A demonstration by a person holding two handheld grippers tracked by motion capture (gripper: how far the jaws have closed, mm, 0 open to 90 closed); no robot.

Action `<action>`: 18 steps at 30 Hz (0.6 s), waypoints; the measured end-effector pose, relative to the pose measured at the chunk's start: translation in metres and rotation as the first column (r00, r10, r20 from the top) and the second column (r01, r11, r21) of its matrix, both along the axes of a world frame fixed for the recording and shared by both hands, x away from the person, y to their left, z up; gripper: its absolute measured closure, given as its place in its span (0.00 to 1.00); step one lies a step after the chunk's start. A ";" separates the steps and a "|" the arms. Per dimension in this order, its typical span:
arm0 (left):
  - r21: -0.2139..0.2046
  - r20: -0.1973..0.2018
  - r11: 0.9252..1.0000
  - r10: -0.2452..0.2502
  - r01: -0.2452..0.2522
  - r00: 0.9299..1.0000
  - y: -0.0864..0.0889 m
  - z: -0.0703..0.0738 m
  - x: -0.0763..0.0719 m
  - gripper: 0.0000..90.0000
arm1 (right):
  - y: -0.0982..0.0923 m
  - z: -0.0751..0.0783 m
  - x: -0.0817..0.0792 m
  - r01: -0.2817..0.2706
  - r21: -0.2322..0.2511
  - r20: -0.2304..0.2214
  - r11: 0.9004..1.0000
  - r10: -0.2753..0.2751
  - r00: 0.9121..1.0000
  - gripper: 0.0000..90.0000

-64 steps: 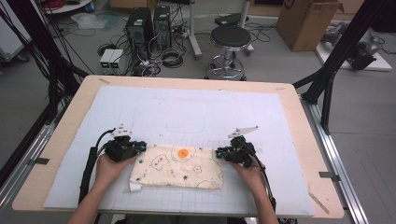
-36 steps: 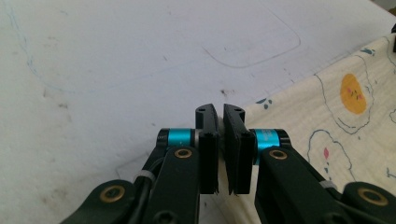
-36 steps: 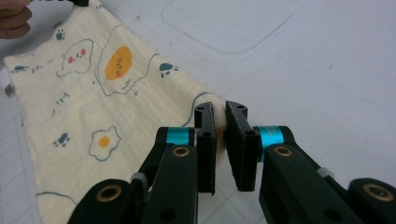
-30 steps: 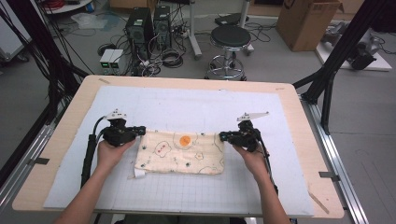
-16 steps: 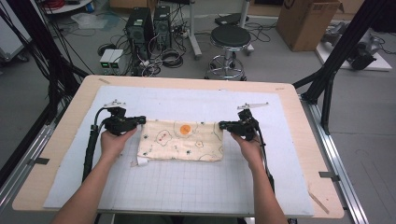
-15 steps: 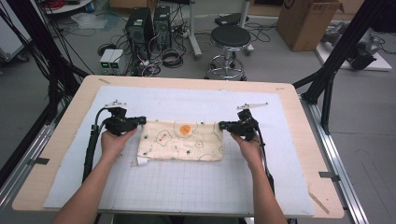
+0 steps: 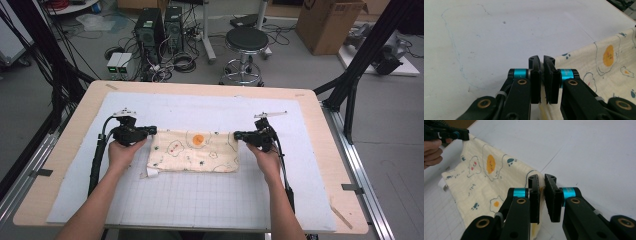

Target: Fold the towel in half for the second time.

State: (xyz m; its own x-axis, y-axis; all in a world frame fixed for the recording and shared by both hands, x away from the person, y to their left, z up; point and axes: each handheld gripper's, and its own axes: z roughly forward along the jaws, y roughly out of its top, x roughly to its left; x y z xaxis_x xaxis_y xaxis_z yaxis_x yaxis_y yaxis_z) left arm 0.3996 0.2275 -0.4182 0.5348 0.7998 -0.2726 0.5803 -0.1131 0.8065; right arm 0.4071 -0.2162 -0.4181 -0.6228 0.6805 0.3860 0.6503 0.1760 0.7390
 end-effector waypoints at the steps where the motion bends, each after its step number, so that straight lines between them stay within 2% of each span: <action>1: 0.006 0.000 1.000 -0.001 0.001 1.000 0.001 0.000 -0.001 0.94 | 0.000 0.001 -0.001 -0.001 -0.002 0.003 1.000 0.001 1.000 0.92; 6: -0.002 0.012 1.000 -0.011 0.011 1.000 0.002 0.001 -0.006 0.94 | 0.002 0.001 -0.002 -0.002 -0.011 -0.001 1.000 0.001 1.000 0.92; 8: 0.012 0.022 1.000 -0.024 0.023 0.999 0.002 0.003 -0.009 0.94 | 0.002 0.001 -0.002 -0.008 -0.019 -0.002 1.000 0.008 1.000 0.92; 12: 0.010 0.033 0.999 -0.035 0.035 0.999 0.001 0.005 -0.011 0.94 | 0.000 0.002 -0.005 -0.009 -0.021 0.009 1.000 0.009 1.000 0.92; 14: 0.013 0.035 0.999 -0.044 0.044 0.998 0.001 0.006 -0.013 0.94 | -0.002 0.003 -0.007 -0.008 -0.016 0.000 1.000 0.008 1.000 0.92; 18: 0.029 0.052 0.999 -0.048 0.046 0.998 0.000 0.005 -0.017 0.94 | -0.003 0.004 -0.011 -0.015 -0.018 0.010 1.000 0.015 1.000 0.92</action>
